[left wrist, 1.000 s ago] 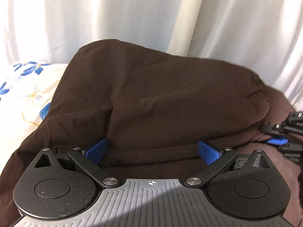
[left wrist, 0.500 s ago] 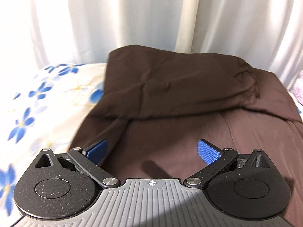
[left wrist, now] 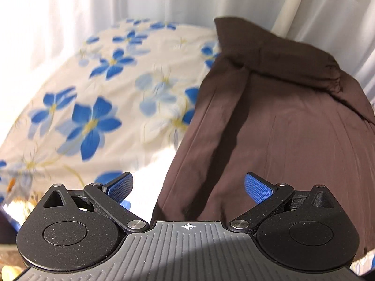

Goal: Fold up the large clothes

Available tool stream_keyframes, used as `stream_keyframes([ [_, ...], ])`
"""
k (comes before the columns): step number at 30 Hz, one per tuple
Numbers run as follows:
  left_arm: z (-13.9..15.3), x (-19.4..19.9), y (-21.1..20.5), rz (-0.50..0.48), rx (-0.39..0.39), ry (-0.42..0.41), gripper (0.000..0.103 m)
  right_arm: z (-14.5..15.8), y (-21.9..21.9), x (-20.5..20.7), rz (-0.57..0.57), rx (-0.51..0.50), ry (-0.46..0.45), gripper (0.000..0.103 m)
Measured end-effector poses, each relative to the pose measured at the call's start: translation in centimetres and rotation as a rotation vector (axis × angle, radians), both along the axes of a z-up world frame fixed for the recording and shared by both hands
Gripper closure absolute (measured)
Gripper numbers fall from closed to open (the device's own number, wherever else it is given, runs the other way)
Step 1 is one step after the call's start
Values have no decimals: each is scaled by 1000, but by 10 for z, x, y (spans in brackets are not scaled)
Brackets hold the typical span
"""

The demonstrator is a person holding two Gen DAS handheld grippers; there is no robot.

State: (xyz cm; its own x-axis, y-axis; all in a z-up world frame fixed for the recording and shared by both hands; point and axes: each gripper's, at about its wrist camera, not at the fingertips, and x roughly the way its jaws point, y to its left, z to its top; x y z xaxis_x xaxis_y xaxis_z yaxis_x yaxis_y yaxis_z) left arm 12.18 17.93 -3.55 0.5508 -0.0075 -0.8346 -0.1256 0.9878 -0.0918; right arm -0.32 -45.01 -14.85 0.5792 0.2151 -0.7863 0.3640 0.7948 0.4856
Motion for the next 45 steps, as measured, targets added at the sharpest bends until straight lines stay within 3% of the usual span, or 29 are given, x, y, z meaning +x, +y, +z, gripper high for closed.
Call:
stream_keyframes([
  [2,-7,-5,6,-17,-46,32,5,0,-1,-2,19,36,-12,42],
  [5,-16,-12,13,-13,-118,78,32,-2,-2,-1,40,77,-15,53],
  [10,-12,-18,13,-60,-135,94,48,-6,-9,-1,66,173,-23,76],
  [11,-10,-18,12,-83,-124,99,53,-6,-11,-1,70,192,-29,76],
  [16,-21,-12,5,-149,-62,164,51,-14,-14,7,124,256,-20,64],
  [18,-20,-12,4,-145,-76,166,70,-12,-10,11,148,248,-20,66],
  [20,-16,-13,2,-133,-95,157,80,-8,-5,12,173,233,-39,78],
  [22,-10,-14,-1,-122,-111,137,83,0,0,12,196,227,-83,86],
  [25,5,-15,-1,-91,-184,92,85,17,8,16,218,226,-159,89],
  [33,71,15,-3,-77,-428,-154,86,80,26,62,212,199,-399,91],
  [36,90,42,-1,-67,-486,-216,86,105,30,95,212,146,-449,92],
  [39,108,79,2,-63,-489,-270,86,133,28,133,187,69,-522,92],
  [45,143,176,17,24,-549,-418,86,179,16,231,52,-113,-593,92],
])
